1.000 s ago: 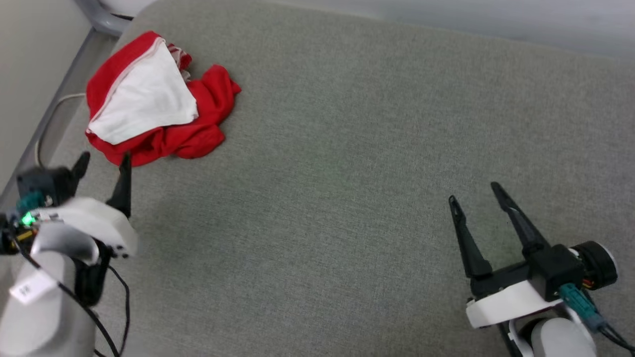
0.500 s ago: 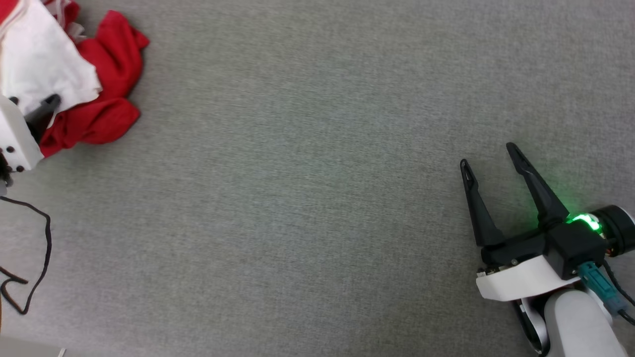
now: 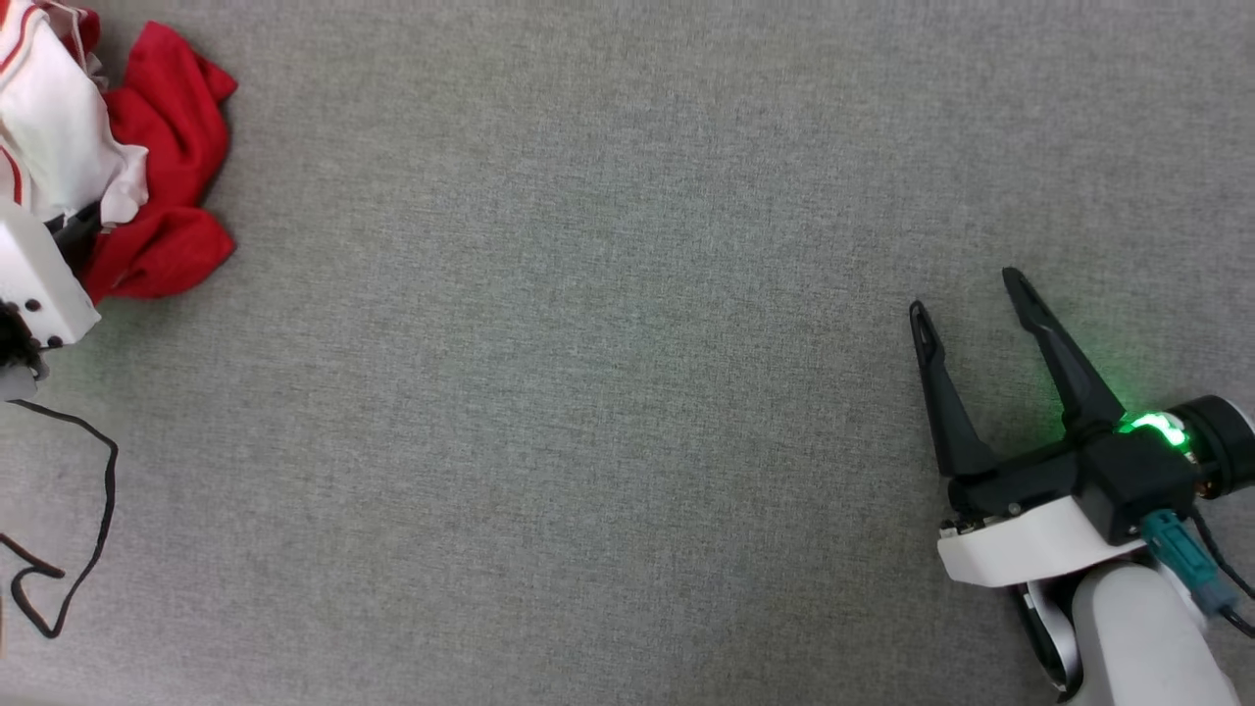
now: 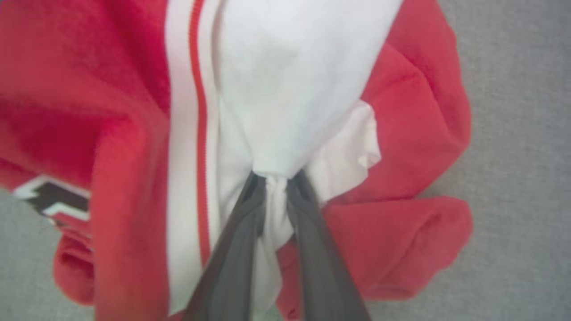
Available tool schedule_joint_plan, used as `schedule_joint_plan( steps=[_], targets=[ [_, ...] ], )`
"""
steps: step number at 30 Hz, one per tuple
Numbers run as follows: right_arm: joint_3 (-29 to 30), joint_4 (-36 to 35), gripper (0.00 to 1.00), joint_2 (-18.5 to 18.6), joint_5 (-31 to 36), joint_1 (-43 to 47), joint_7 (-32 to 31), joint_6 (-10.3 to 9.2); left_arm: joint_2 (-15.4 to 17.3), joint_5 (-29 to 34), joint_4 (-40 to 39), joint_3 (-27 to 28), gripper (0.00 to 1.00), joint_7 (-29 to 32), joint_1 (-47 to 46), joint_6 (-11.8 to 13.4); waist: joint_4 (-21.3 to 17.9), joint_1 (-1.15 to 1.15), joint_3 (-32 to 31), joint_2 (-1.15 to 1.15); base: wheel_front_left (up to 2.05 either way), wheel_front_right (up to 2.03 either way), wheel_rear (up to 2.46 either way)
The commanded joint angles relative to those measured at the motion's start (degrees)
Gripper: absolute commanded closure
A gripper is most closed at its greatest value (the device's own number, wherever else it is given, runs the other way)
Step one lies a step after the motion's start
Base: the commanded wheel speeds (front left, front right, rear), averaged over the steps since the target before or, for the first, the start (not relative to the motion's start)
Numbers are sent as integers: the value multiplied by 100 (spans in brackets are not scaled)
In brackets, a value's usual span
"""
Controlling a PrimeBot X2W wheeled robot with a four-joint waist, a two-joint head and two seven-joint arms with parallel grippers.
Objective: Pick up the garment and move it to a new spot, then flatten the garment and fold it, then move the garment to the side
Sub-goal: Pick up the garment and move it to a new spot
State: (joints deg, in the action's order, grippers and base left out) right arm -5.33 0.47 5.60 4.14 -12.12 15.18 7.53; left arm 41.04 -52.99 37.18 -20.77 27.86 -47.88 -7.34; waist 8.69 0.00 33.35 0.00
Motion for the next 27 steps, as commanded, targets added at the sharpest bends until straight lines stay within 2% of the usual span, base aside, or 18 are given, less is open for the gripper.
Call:
schedule_joint_plan(
  steps=[1,6,13,21,24,27],
  targets=[
    [9,110,0,-2,43,34,-5,-8,-81,-7,55,-83,100,-50,55,-18,21,0,-91,0,0,0,0],
    [-48,200,0,-39,8,66,1,-8,169,92,173,-145,100,-699,-101,-13,88,0,-516,0,0,0,0],
    [-115,416,0,-146,-137,162,2,-8,525,284,-102,-346,100,-1468,-199,-13,92,0,-1309,0,0,0,0],
    [-104,565,0,-261,-338,367,2,-8,822,284,-1019,-579,100,-1477,-263,-13,-123,0,-2058,0,0,0,0],
    [-84,593,0,-276,-389,403,2,-8,791,305,-1473,-669,100,-1360,-292,-7,-276,0,-2242,0,0,0,0],
    [-85,620,0,-277,-572,437,2,-8,594,135,-1914,-726,100,-1197,-256,60,-476,0,-2421,0,0,0,0]
  ],
)
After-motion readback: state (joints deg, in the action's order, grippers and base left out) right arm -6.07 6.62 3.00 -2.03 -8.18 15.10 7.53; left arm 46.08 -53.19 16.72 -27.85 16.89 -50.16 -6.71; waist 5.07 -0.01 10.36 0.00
